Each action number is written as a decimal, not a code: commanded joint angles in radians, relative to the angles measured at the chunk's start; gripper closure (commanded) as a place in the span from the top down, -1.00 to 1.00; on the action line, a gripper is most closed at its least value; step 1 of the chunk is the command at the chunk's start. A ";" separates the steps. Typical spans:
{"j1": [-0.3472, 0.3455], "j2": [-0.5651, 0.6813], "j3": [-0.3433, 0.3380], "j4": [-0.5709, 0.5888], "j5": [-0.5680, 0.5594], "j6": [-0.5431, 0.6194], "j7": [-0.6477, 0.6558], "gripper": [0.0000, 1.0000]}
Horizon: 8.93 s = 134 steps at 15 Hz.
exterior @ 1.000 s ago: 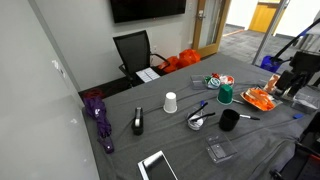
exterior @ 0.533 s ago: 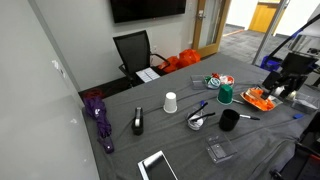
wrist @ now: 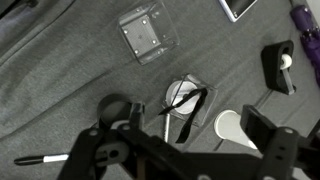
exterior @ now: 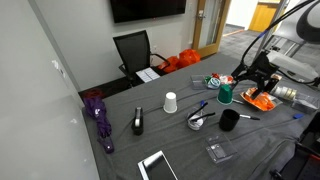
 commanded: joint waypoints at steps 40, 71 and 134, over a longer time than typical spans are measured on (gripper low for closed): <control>0.102 0.648 0.016 0.232 0.171 0.443 1.002 1.00; 0.065 0.404 0.034 0.112 0.214 0.306 0.901 -0.98; 0.077 0.811 -0.016 0.518 -0.002 0.276 1.179 1.00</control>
